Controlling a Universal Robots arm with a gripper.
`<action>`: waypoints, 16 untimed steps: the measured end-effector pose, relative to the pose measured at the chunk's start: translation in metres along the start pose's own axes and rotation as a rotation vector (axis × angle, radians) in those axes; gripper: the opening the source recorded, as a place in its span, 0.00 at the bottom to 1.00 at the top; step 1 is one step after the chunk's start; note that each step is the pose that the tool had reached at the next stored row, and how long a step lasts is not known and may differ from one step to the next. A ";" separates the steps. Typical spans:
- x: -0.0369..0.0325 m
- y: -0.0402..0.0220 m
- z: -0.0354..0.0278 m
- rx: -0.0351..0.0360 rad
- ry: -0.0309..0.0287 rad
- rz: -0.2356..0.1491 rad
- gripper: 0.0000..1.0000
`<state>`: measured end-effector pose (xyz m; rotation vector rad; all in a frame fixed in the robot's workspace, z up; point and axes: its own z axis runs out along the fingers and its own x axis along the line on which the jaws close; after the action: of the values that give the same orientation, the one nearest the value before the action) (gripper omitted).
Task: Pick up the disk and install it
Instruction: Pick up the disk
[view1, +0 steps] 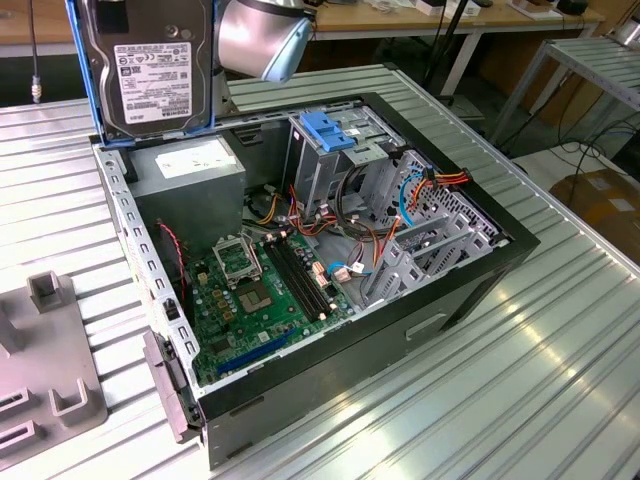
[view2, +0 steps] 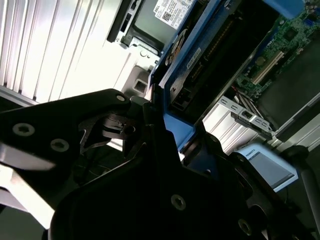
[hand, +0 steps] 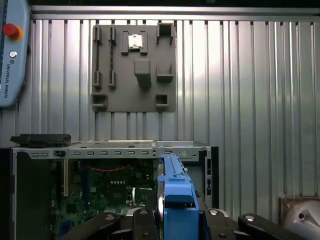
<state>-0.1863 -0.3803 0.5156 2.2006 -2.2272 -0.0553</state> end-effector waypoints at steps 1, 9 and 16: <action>0.0005 -0.0016 0.0000 0.0000 0.0002 0.000 0.37; 0.0040 -0.0210 -0.0001 0.0001 0.0020 0.000 0.37; 0.0060 -0.0421 0.0007 0.0001 0.0021 0.000 0.37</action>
<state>-0.1443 -0.3868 0.5134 2.1996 -2.2262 -0.0528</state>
